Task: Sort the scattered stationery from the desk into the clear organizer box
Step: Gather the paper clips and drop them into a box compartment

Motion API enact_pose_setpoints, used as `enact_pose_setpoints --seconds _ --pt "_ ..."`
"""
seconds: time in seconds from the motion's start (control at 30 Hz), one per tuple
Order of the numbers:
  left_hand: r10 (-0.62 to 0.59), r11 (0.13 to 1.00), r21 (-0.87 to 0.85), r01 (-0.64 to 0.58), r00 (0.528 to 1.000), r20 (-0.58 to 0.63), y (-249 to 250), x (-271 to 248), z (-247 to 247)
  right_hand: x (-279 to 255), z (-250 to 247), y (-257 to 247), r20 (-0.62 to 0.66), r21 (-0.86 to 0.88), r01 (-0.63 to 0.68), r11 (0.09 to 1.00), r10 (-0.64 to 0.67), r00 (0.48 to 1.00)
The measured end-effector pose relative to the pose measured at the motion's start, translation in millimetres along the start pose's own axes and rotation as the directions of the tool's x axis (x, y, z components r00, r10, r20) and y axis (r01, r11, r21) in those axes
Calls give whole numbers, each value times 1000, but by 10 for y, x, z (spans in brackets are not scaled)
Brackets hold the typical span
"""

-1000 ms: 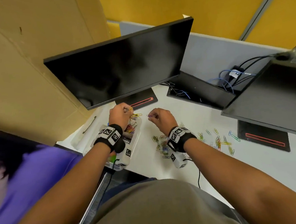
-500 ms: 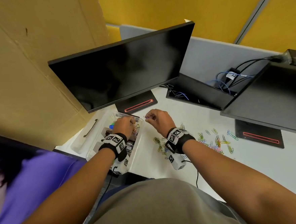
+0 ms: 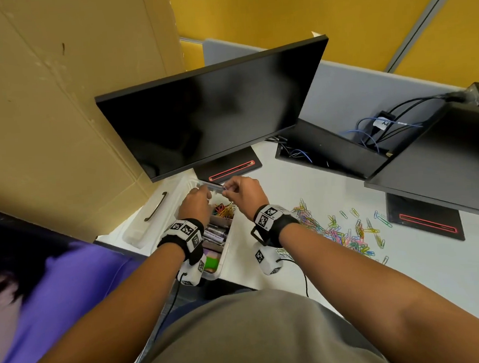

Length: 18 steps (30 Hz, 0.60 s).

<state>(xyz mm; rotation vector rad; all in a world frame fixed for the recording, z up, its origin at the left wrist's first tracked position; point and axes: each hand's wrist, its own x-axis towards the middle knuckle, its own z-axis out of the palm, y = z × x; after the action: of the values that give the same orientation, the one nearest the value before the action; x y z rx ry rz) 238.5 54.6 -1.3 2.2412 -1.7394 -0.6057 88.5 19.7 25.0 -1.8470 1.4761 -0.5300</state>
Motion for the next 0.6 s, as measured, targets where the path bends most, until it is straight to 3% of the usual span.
enact_pose_setpoints --seconds 0.17,0.33,0.5,0.6 --pt "7 1000 8 -7 1000 -10 -39 -14 36 75 255 -43 59 -321 -8 947 29 998" --pt "19 1000 8 -19 1000 -10 -67 -14 46 122 326 -71 128 -492 56 869 9 992" --pt "22 1000 -3 -22 1000 -3 -71 -14 47 139 301 -30 158 -429 57 901 13 987" --pt "31 999 9 -31 1000 2 -59 -10 56 122 223 32 70 -325 57 944 -36 997"
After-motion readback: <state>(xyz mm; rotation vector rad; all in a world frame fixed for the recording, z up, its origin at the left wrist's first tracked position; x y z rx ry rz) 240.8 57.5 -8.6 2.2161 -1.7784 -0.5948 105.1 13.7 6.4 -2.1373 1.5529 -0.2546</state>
